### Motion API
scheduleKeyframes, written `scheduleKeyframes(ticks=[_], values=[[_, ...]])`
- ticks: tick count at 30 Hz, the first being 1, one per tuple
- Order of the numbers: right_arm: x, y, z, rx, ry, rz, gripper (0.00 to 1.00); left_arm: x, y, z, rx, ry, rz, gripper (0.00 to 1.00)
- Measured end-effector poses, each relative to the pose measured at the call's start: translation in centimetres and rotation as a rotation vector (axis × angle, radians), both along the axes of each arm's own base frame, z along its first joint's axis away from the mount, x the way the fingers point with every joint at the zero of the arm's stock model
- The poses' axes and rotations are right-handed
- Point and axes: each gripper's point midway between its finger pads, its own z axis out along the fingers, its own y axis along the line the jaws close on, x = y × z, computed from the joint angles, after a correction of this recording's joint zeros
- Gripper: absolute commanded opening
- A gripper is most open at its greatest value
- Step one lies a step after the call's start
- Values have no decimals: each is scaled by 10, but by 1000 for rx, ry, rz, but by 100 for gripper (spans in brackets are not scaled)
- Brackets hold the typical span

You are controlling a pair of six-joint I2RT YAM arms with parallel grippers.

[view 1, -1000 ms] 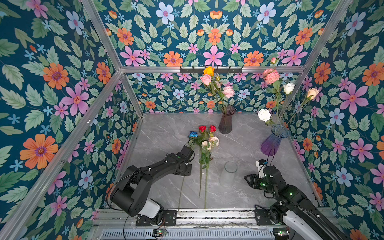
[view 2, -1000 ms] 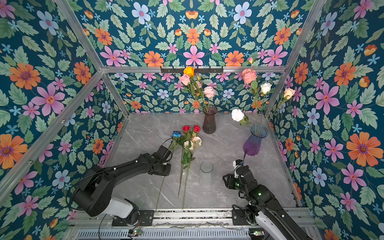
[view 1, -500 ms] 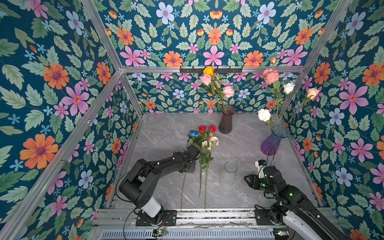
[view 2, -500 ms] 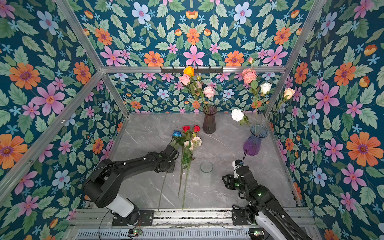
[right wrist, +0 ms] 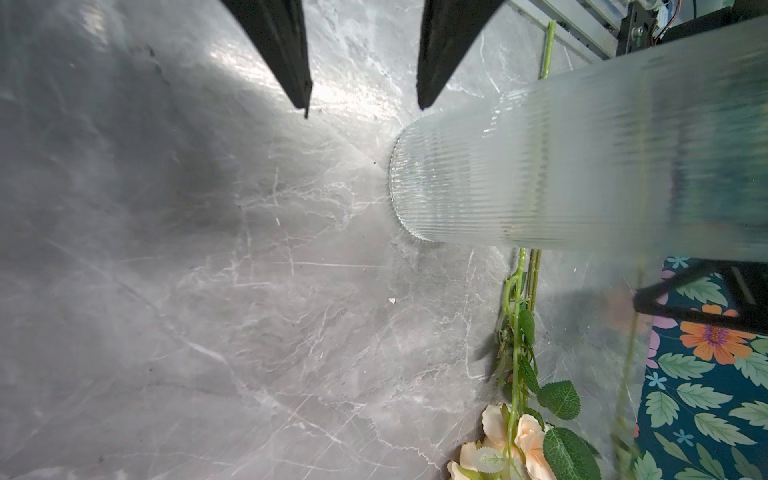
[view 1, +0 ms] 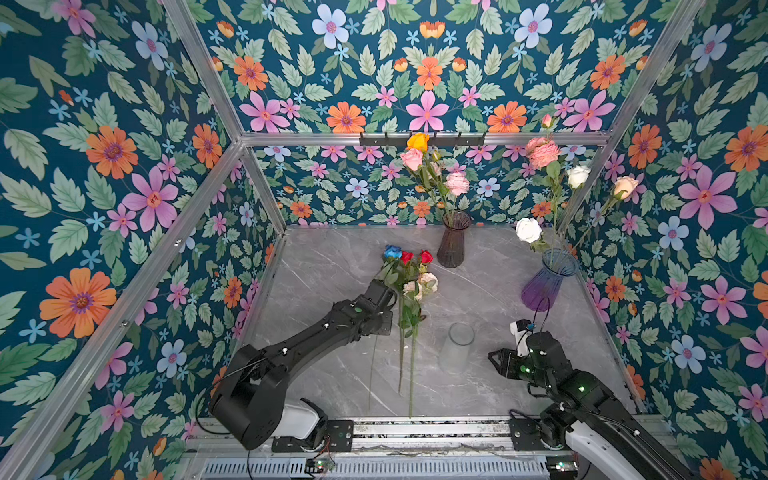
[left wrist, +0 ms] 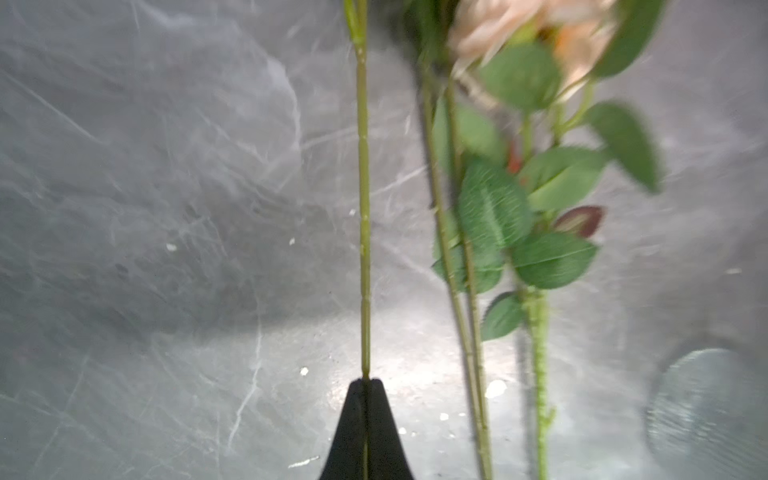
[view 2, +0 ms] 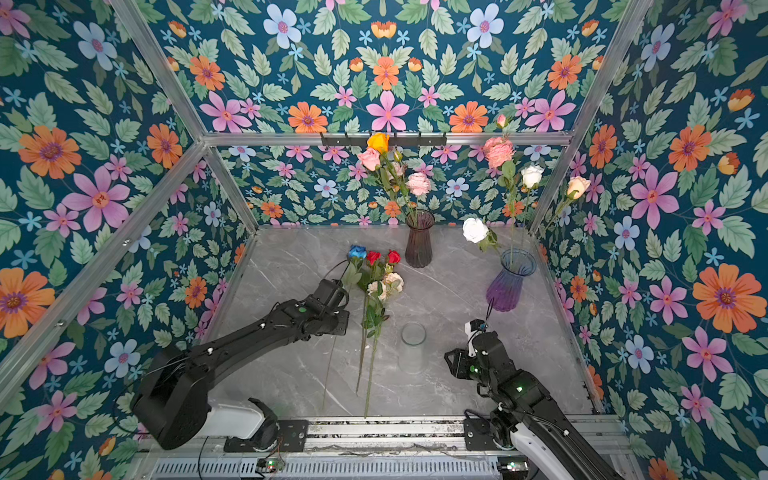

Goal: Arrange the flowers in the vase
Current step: 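Lift the blue rose upright with the left gripper, then carry the blue rose over the clear vase and lower its stem inside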

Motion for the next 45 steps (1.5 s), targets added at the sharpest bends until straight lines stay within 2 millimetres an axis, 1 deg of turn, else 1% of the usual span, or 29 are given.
scheduleKeyframes(ticks=[2,4,7,10,13,17,19,20,22,25,27,31,36,38,41,45], values=[[0,0,0,0,0,0,43,4,-5,25,-49,-51,-1,0],[0,0,0,0,0,0,43,5,-7,43,-88,-87,-6,0],[0,0,0,0,0,0,43,0,-15,72,-182,-147,-30,0],[0,0,0,0,0,0,43,-11,-30,106,-316,-234,-86,0],[0,0,0,-1,2,0,44,-23,-47,152,-458,-365,-162,0],[0,0,-1,-4,6,0,44,-40,-73,228,-642,-572,-278,0],[0,0,-2,-4,7,0,44,-49,-85,262,-716,-664,-333,0],[0,0,-2,-4,7,0,43,-54,-91,277,-755,-715,-362,0],[0,0,-1,-3,6,0,44,-64,-106,300,-816,-809,-433,0],[0,0,1,2,-4,0,44,-77,-129,318,-870,-911,-531,0],[0,0,2,6,-11,0,43,-80,-140,329,-895,-967,-578,0],[0,0,3,8,-15,0,43,-79,-152,357,-951,-1070,-609,0],[0,0,2,7,-14,0,44,-85,-163,380,-994,-1135,-666,0],[0,0,2,8,-14,0,43,-84,-166,384,-996,-1143,-669,0],[0,0,2,8,-14,0,44,-85,-168,382,-995,-1140,-681,0],[0,0,3,9,-17,0,44,-90,-165,365,-979,-1117,-689,0]])
